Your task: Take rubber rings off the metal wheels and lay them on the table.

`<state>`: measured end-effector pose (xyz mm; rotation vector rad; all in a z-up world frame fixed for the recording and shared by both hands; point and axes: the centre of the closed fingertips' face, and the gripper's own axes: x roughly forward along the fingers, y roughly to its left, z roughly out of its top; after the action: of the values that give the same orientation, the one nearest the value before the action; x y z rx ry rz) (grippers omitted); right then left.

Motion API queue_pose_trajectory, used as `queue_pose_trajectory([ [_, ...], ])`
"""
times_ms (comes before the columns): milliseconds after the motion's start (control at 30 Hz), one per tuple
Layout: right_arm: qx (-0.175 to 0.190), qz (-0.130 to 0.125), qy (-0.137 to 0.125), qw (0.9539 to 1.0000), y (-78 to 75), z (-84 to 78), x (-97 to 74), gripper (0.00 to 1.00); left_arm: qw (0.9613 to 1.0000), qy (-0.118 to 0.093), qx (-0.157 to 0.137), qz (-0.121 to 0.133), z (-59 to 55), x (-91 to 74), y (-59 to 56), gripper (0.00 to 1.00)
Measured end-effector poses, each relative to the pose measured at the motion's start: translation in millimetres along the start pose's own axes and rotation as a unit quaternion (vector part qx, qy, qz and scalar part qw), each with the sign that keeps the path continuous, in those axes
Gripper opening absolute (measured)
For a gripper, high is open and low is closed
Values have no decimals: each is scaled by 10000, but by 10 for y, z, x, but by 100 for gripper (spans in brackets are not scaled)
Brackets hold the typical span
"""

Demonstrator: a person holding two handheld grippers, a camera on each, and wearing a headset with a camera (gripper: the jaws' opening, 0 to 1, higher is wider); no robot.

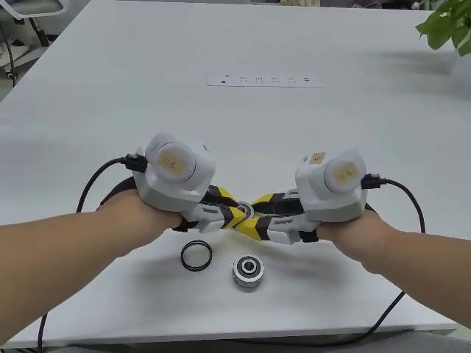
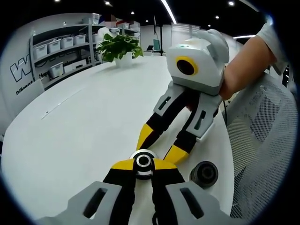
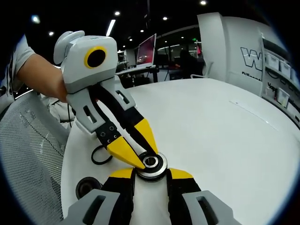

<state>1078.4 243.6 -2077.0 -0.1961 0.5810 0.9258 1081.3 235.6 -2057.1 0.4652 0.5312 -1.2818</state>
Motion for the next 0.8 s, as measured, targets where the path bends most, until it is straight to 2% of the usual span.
queue_pose_trajectory([
  [800,-30,93,-38,9999,-2,-21,-72,19,10000,-19,-44,36,0,-7,8,7],
])
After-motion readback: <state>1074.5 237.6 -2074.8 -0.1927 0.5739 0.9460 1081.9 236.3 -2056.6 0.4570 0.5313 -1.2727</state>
